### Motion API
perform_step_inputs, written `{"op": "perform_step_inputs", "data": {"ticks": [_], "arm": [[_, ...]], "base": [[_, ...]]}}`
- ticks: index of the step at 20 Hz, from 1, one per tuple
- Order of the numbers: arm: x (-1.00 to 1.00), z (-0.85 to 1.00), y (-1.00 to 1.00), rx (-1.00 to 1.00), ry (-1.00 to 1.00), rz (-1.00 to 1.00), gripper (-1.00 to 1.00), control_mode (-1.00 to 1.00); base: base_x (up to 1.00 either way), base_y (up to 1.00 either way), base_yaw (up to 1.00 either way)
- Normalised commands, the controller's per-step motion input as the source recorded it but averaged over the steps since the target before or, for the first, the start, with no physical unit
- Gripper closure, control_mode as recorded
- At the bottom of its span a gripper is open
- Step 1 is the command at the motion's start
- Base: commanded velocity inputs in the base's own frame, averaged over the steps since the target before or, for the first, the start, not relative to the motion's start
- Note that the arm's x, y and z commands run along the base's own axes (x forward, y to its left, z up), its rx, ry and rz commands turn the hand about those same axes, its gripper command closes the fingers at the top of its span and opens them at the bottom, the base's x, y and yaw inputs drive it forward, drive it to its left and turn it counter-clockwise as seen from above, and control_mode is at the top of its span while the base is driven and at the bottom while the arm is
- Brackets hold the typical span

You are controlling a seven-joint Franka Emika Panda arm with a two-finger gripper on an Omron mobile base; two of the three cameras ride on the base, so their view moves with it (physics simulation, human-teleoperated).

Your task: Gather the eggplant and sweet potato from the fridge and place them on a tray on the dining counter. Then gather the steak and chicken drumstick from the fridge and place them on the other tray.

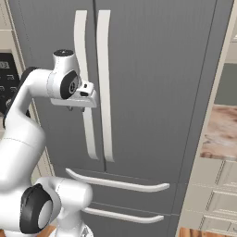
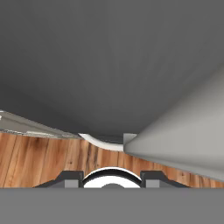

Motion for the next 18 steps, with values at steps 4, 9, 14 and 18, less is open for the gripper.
{"op": "perform_step_inputs", "data": {"ticks": [4, 9, 14, 18], "arm": [[0.0, 0.0, 0.0, 0.0, 0.0, 0.0, -1.0, 1.0], [0.0, 0.0, 0.0, 0.0, 0.0, 0.0, -1.0, 1.0], [0.0, 0.0, 0.0, 0.0, 0.0, 0.0, -1.0, 1.0], [0.0, 0.0, 0.0, 0.0, 0.0, 0.0, -1.0, 1.0]], "base": [[0.0, 0.0, 0.0], [0.0, 0.0, 0.0], [0.0, 0.0, 0.0], [-0.34, 0.0, 0.0]]}}
